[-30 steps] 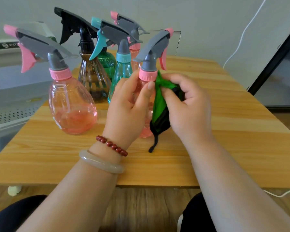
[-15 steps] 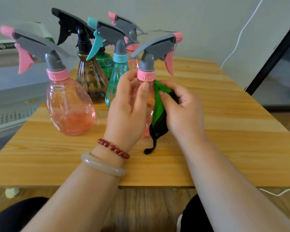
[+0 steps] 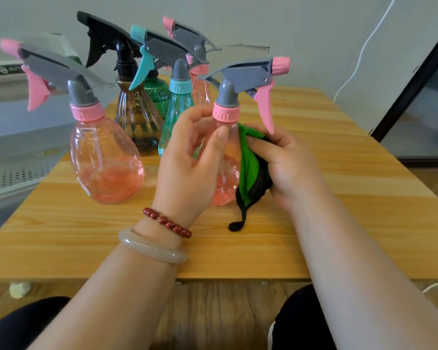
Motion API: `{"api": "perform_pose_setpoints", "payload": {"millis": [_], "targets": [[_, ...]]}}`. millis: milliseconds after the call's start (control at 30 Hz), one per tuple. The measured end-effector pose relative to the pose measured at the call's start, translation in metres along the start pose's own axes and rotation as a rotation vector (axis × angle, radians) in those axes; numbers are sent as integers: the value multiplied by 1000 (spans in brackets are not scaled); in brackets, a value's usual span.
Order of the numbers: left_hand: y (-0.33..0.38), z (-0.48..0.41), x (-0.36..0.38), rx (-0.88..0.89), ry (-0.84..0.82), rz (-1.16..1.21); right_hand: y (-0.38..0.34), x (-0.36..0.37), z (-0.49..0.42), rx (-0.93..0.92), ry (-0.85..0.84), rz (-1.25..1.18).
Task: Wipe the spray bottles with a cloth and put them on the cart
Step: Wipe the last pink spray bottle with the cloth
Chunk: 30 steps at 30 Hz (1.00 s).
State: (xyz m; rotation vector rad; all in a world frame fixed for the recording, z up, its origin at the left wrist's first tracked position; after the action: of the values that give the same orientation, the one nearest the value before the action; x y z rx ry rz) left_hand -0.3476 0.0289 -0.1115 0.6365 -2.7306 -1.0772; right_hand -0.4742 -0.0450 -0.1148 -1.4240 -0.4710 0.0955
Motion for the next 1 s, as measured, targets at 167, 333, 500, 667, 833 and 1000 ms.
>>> {"api": "perform_pose_setpoints", "payload": {"millis": [167,333,500,667,833,1000], "targets": [[0,2,9,-42,-31,49,-14,4,4,-72,-78,-285],[-4,1,4,-27,-26,-135,-8,6,7,-149,-47,128],[-3,-1,4,-72,-39,-56,-18,-2,7,-167,22,148],[2,5,15,-41,-82,-11,-29,5,14,-409,30,88],[4,6,10,-58,-38,-37,-20,-8,8,-272,124,434],[3,5,13,-89,-31,-66,-32,-8,16,-351,167,61]]}}
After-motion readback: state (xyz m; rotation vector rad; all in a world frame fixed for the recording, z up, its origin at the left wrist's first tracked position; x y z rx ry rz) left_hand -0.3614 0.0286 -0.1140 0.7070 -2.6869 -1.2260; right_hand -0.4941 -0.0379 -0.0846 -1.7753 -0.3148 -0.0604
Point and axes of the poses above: each hand's wrist, its own z-axis away from the middle knuckle, its own x-axis out of the palm, y = z × x, the point moved 4 cm from there along -z, towards the middle knuckle, and after that the axes turned 13 degrees about x, right-handed, at the moved point
